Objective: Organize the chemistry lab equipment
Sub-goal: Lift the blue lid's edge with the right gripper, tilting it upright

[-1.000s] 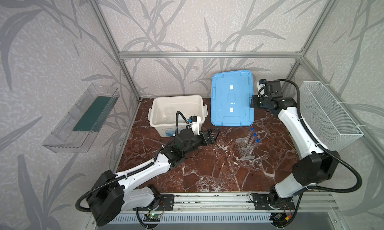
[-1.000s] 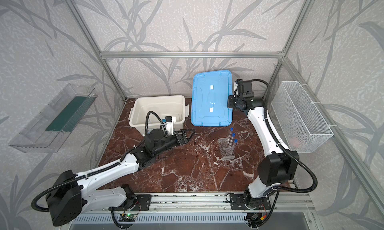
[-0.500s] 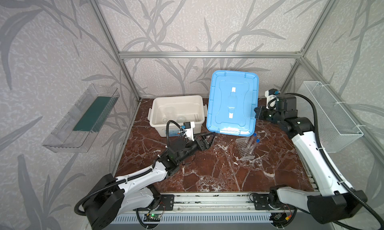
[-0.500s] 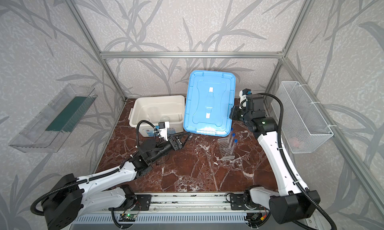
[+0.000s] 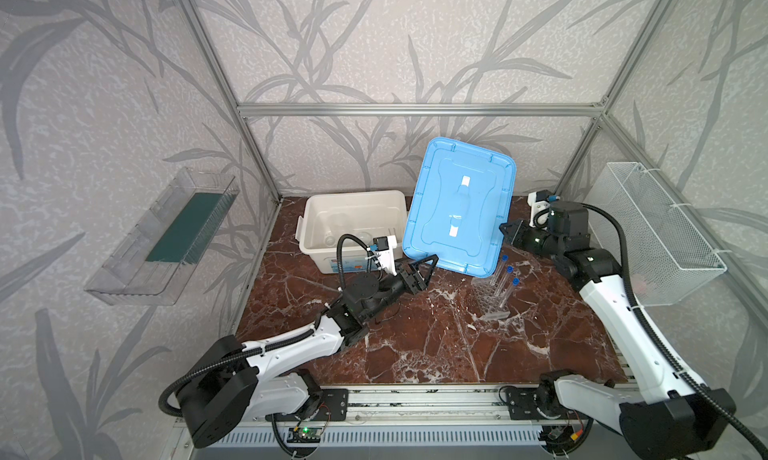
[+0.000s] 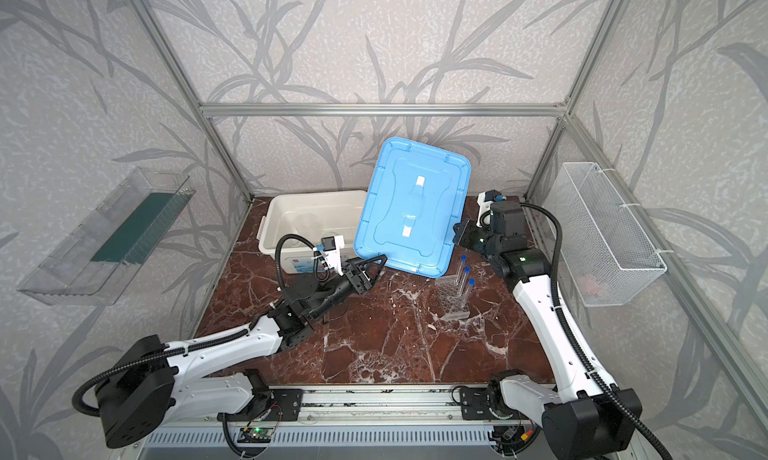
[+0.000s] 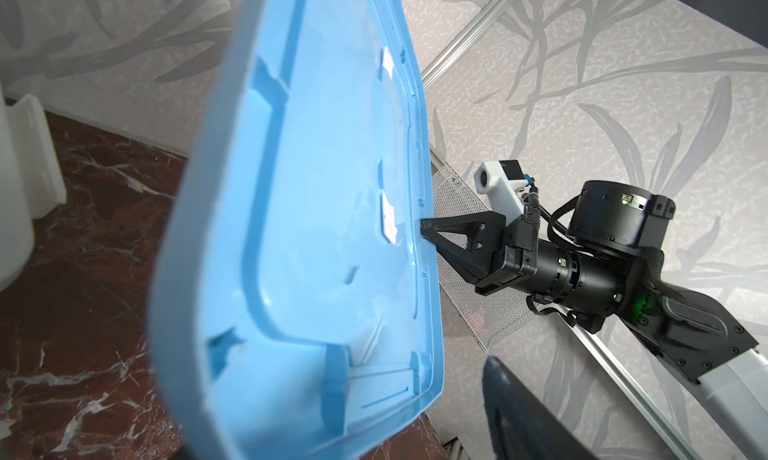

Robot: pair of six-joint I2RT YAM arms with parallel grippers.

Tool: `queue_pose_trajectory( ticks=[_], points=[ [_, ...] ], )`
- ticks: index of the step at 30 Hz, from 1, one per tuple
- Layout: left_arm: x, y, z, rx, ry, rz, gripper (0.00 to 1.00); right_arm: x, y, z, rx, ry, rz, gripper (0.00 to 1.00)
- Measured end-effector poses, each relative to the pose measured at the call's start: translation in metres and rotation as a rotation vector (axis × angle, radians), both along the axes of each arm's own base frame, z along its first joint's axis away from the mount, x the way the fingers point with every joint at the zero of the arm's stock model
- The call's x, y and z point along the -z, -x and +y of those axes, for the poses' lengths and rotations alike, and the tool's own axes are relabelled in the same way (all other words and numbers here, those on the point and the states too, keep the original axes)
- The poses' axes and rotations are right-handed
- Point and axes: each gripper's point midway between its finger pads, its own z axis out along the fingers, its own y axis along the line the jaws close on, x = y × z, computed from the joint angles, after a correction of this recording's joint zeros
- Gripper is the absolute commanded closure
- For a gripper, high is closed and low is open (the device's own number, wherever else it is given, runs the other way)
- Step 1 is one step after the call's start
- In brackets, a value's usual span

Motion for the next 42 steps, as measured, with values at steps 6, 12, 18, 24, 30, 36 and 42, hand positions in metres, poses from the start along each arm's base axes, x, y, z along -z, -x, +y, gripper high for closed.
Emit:
queue_pose_trajectory(
  ticks=[6, 12, 18, 24, 30, 36, 42],
  points=[
    [-0.006, 0.0, -0.003, -0.036, -0.033, -0.039, 0.45, 0.007, 0.002, 0.005, -0.002, -0.027, 0.01, 1.0],
    [0.001, -0.006, 0.002, -0.095, -0.074, -0.03, 0.6, 0.012, 0.004, 0.014, -0.017, -0.038, 0.015, 1.0],
    [-0.003, -0.009, 0.004, -0.129, -0.081, -0.028, 0.7, 0.016, 0.004, 0.019, -0.004, -0.051, 0.019, 1.0],
    [-0.013, -0.012, 0.005, -0.155, -0.086, -0.037, 0.65, 0.024, 0.005, 0.023, 0.005, -0.068, 0.042, 1.0],
    [-0.006, -0.015, 0.007, -0.176, -0.107, -0.022, 0.7, 0.031, 0.002, 0.035, -0.009, -0.08, 0.057, 1.0],
    [-0.012, -0.016, 0.01, -0.193, -0.114, -0.025, 0.89, 0.041, -0.003, 0.04, -0.007, -0.089, 0.078, 1.0],
    [-0.018, -0.018, 0.012, -0.21, -0.172, -0.051, 1.0, 0.037, -0.006, 0.047, -0.029, -0.115, 0.063, 0.48]
  ],
)
